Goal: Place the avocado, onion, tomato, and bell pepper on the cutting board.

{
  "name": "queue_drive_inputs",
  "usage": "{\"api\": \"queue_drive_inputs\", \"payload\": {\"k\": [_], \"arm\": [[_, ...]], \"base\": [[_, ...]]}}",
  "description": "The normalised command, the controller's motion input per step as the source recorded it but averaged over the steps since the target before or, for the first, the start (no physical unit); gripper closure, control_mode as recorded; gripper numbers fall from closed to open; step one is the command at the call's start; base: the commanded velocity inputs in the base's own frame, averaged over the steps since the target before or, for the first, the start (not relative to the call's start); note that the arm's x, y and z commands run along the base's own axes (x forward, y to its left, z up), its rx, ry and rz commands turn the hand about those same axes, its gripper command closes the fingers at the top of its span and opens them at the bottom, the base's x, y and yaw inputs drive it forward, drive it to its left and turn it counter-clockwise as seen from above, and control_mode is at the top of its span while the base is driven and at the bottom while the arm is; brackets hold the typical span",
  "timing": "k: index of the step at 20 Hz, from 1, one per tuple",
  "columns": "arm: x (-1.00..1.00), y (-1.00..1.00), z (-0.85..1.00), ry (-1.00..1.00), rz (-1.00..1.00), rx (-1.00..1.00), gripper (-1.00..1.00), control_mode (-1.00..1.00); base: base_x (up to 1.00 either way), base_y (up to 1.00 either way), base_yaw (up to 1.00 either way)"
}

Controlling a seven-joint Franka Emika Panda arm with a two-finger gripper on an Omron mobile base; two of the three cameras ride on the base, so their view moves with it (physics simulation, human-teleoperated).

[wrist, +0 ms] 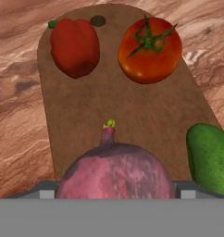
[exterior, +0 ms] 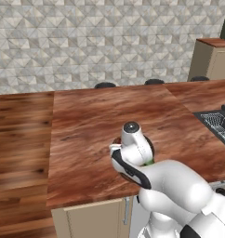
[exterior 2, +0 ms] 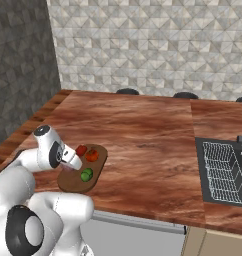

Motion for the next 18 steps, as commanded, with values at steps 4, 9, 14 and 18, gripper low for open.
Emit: {"api": "queue_drive_inputs", "payload": {"k": [4, 9, 14, 18], "arm": [[0.00, -0.03, -0.21, 0.00, -0.02, -0.01, 1.00, -1.00], [0.00, -0.02, -0.14, 0.01, -0.02, 0.00, -1.00, -1.00], [0.00, -0.04, -0.08, 0.01, -0.01, 0.00, -1.00, -1.00], [0.00, -0.07, -0.06, 0.01, 0.00, 0.00, -1.00, -1.00]], "base": [[0.00, 0.00, 0.00], [0.00, 0.00, 0.00], [0.00, 0.00, 0.00], [0.00, 0.00, 0.00]]}}
